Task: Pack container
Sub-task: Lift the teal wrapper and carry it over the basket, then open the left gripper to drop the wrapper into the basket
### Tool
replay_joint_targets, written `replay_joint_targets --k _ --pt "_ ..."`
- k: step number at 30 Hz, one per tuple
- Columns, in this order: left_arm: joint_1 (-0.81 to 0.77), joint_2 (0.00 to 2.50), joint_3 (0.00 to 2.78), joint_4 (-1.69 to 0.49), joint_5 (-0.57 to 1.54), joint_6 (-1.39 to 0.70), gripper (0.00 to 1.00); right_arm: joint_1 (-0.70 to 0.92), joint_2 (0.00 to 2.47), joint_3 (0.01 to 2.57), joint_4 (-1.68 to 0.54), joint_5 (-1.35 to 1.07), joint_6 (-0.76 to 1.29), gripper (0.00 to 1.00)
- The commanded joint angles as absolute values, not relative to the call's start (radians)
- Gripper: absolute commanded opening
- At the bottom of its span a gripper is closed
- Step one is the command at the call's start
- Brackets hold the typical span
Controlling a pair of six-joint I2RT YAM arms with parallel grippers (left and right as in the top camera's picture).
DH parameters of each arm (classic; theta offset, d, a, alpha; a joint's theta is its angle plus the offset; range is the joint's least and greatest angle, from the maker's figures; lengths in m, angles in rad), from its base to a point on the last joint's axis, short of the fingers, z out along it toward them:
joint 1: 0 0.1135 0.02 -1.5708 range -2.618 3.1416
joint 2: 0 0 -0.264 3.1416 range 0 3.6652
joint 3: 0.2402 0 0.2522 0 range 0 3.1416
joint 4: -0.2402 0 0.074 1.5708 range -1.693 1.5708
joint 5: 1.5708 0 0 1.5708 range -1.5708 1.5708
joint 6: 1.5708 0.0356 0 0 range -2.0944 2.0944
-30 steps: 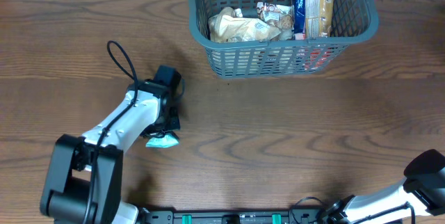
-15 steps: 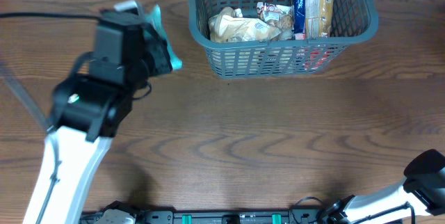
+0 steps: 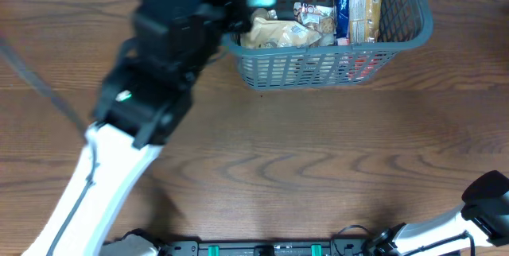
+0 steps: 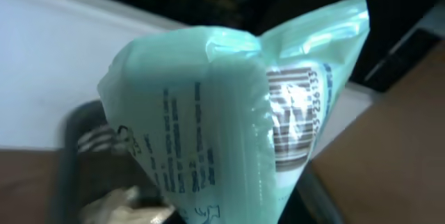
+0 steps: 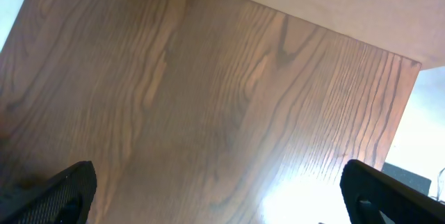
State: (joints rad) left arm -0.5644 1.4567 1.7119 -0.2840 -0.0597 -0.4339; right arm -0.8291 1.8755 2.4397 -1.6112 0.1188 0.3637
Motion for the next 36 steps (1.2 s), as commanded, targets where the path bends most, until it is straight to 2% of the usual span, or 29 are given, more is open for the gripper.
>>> replay_joint_targets --k 1,5,13,26,27,28,29,31,35,36 --pt "-0.616 1.534 1.722 -0.184 -0.127 -0.434 0.06 -0.838 1.885 2.437 -1.612 0.115 0.366 0.99" --pt "-0.651 1.627 1.722 -0.102 -0.193 -0.435 0.06 -0.838 1.885 2.437 -1.612 0.115 0.366 0.99" --pt "-0.654 1.785 1.722 -0.142 -0.26 -0.435 0.06 -0.838 1.885 2.437 -1.613 0.115 0.366 0.99" --pt "-0.645 1.856 1.722 -0.39 -0.264 -0.434 0.06 -0.838 1.885 2.437 -1.613 0.115 0.366 0.99" --pt "-0.645 1.856 1.722 -0.399 -0.264 -0.434 0.08 -0.838 1.885 2.437 -1.613 0.115 0.366 0.99" --pt "-0.645 1.856 1.722 -0.404 -0.264 -0.434 0.13 -0.838 1.885 2.437 -1.613 0.115 0.366 0.99" --pt "-0.645 1.856 1.722 -0.407 -0.264 -0.434 0.26 -0.838 1.885 2.437 -1.612 0.115 0.366 0.99" --pt "-0.645 1.856 1.722 -0.406 -0.264 -0.43 0.36 -0.838 1.885 2.437 -1.613 0.115 0.366 0.99" --pt "-0.645 1.856 1.722 -0.406 -0.264 -0.411 0.55 -0.838 1.885 2.437 -1.612 0.115 0.366 0.99" --pt "-0.645 1.856 1.722 -0.406 -0.264 -0.404 0.56 -0.838 1.885 2.437 -1.613 0.115 0.366 0.99"
